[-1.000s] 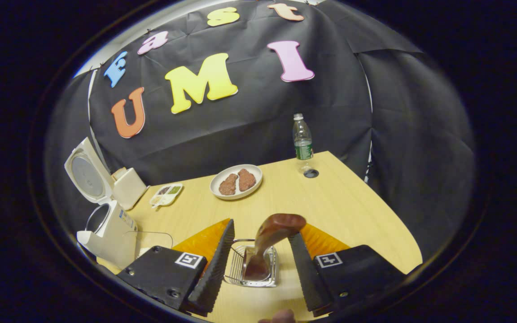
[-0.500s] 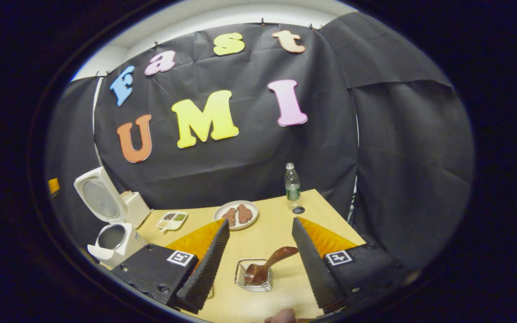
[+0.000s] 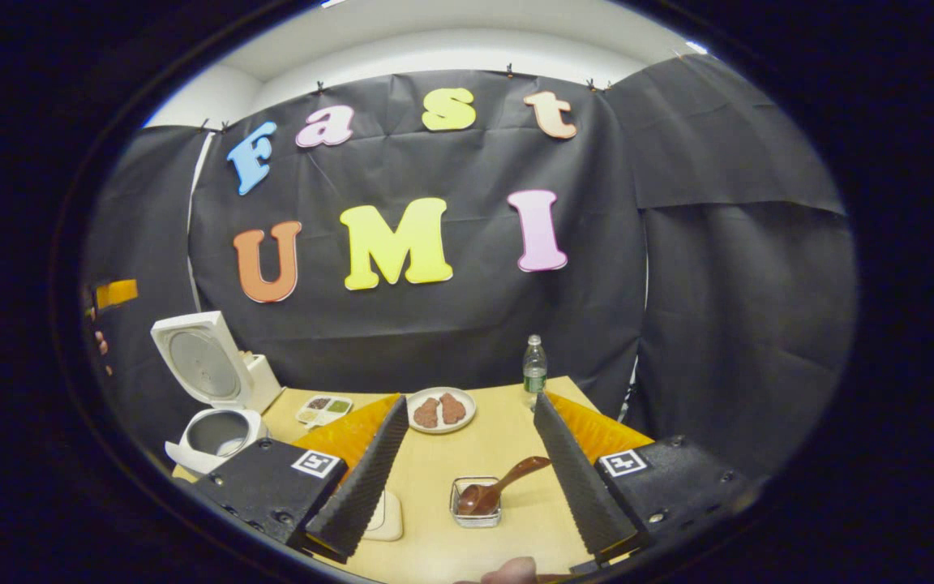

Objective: Close the left gripper, press the button to open the rice cooker; take a wooden spoon from the chopstick holder with the right hand, scoop a spoonful of rice and pour it into the rice cooker, then put the wooden spoon back into the chopstick holder.

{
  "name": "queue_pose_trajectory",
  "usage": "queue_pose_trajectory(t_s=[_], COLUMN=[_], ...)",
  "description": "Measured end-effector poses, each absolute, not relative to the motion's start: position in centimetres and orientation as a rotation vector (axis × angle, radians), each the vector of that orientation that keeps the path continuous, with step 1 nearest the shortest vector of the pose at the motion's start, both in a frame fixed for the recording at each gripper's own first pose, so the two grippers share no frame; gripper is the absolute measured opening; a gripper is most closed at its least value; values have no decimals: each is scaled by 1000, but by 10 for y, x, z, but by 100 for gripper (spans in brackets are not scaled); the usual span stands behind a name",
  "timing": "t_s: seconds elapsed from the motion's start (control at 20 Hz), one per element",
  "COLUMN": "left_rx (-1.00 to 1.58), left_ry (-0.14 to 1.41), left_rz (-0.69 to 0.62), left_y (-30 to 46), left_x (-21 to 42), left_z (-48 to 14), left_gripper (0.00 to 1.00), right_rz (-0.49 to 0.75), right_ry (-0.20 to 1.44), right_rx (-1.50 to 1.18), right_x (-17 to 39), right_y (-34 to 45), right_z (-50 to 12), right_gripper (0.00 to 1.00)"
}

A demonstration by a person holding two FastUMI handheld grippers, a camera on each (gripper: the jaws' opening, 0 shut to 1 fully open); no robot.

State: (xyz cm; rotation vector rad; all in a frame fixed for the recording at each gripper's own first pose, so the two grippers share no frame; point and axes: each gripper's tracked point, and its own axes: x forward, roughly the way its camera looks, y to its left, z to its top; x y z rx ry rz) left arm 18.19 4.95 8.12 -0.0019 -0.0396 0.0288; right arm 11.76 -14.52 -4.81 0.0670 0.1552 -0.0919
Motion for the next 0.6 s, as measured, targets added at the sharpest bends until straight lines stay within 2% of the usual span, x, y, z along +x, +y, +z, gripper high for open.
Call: queue_pose_trajectory(t_s=[0.25,0.6], left_rx=[11,-2], left_ry=[28,156], left_rz=[39,87], left_y=[65,98], left_x=[251,327], left_z=[78,38], left_gripper=[94,94], right_rz=[-149,-304], right_ry=[182,238], right_rx=[55,114], right_x=[100,69], right_y=[-161,-202], right_z=[-57,-79], right_gripper=[100,100])
